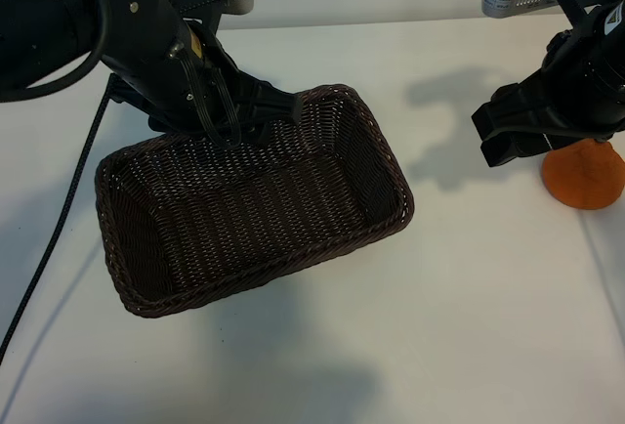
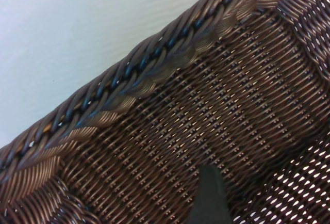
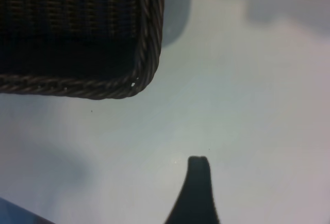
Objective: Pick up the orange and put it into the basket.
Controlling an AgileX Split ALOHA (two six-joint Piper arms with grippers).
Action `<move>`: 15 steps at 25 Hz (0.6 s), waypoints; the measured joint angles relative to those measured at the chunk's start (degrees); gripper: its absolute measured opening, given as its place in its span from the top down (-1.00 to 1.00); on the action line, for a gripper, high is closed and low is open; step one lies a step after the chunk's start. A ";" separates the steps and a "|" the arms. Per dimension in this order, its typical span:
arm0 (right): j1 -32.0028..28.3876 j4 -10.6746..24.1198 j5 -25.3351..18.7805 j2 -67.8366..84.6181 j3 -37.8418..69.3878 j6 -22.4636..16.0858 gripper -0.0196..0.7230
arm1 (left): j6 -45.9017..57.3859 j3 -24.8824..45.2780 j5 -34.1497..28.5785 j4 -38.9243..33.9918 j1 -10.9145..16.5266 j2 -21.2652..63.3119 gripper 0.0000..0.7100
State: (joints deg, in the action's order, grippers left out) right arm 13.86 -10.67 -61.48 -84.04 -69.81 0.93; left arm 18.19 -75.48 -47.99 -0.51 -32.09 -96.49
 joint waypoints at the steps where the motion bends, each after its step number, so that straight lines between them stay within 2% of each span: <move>1: 0.00 0.00 0.00 0.00 0.00 0.00 -0.66 | 0.00 0.00 0.00 -0.02 0.00 0.00 -0.59; 15: 0.00 0.00 0.00 0.00 0.00 0.00 -0.66 | 0.00 0.00 0.02 0.13 0.00 0.00 -0.59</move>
State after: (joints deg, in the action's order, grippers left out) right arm 13.86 -10.67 -61.48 -84.04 -69.81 0.93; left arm 18.19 -75.48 -47.96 -0.38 -32.09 -96.49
